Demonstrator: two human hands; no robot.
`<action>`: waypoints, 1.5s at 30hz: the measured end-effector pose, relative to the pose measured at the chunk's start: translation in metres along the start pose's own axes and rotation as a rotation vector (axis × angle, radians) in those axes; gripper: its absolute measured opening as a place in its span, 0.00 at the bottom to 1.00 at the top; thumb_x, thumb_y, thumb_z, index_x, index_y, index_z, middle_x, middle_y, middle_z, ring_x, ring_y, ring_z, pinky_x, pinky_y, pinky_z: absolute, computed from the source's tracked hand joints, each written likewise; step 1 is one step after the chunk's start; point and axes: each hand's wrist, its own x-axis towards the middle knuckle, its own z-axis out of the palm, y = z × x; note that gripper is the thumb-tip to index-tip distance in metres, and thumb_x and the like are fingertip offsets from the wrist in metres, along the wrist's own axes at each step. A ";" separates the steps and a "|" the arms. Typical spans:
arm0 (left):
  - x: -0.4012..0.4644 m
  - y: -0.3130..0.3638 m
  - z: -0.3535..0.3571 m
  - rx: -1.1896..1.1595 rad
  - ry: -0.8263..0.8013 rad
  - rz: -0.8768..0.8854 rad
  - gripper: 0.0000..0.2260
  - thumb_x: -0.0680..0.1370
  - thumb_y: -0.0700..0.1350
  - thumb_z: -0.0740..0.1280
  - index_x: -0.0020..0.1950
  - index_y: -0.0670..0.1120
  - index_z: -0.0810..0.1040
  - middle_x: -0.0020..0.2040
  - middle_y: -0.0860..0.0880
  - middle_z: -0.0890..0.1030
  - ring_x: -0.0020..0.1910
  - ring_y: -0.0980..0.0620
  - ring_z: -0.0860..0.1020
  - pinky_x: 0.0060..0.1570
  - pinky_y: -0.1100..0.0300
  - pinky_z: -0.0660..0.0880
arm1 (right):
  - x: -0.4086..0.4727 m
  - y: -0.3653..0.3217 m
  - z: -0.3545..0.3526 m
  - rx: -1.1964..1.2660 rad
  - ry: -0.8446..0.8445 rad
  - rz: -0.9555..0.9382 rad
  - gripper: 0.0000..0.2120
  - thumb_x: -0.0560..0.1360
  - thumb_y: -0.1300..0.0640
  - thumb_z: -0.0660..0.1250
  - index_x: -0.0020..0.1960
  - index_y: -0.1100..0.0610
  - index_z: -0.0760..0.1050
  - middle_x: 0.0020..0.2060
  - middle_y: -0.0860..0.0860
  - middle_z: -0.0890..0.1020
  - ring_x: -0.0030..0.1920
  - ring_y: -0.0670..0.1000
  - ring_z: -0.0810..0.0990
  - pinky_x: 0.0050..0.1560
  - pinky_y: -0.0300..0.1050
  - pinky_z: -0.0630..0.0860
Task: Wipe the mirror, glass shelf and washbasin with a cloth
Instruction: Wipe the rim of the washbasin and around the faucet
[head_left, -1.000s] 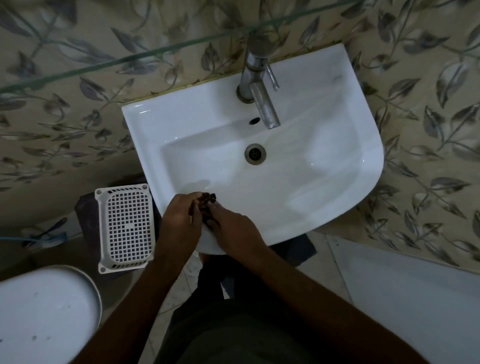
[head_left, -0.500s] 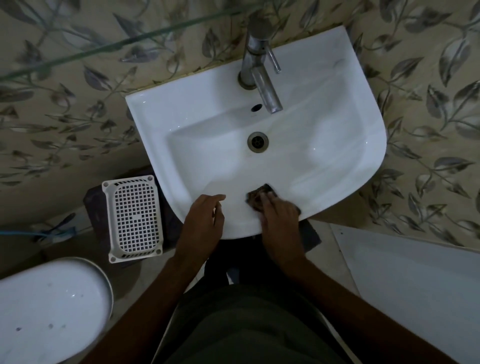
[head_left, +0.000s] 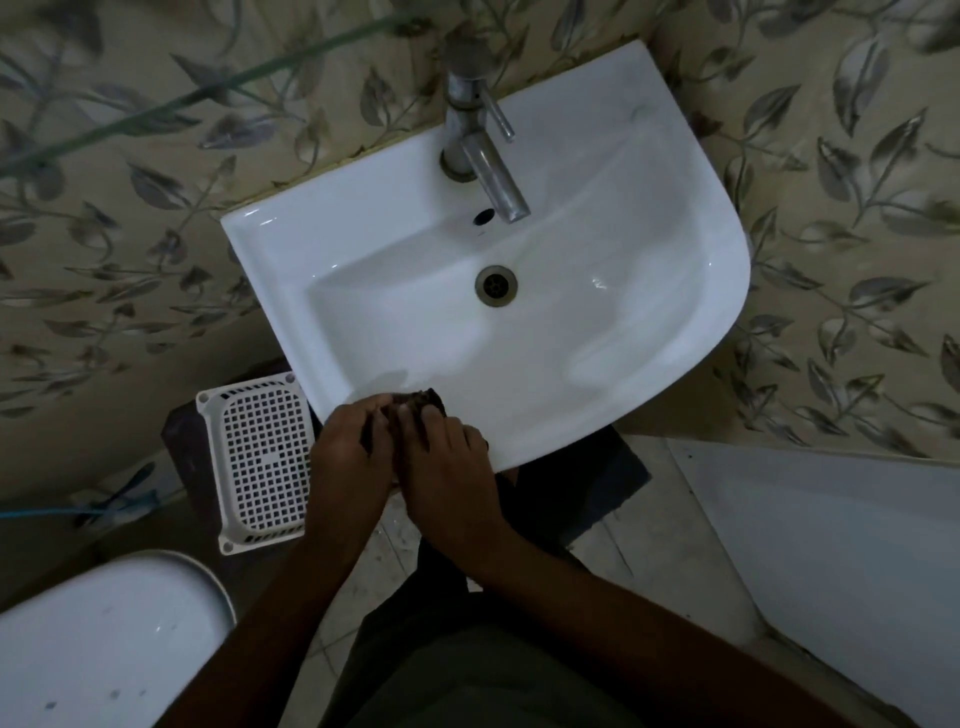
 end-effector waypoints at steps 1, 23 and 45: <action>-0.001 0.003 0.005 0.000 -0.036 0.024 0.11 0.82 0.41 0.60 0.59 0.43 0.80 0.55 0.44 0.81 0.53 0.55 0.74 0.56 0.76 0.61 | -0.005 0.014 0.000 -0.013 0.023 -0.013 0.22 0.78 0.52 0.64 0.70 0.59 0.72 0.60 0.57 0.79 0.51 0.55 0.77 0.53 0.50 0.69; 0.027 0.117 0.131 0.061 -0.495 0.265 0.14 0.79 0.46 0.60 0.64 0.46 0.75 0.54 0.45 0.75 0.57 0.46 0.73 0.58 0.50 0.73 | 0.005 0.247 -0.068 -0.164 0.049 0.126 0.21 0.79 0.53 0.62 0.71 0.55 0.72 0.69 0.56 0.75 0.70 0.61 0.71 0.69 0.58 0.68; 0.096 0.154 0.162 -0.111 -0.432 0.145 0.22 0.80 0.48 0.62 0.73 0.59 0.62 0.59 0.54 0.77 0.56 0.52 0.77 0.59 0.61 0.74 | 0.198 0.370 -0.098 -0.159 0.300 0.101 0.24 0.84 0.56 0.54 0.78 0.61 0.59 0.76 0.62 0.64 0.75 0.62 0.65 0.75 0.60 0.61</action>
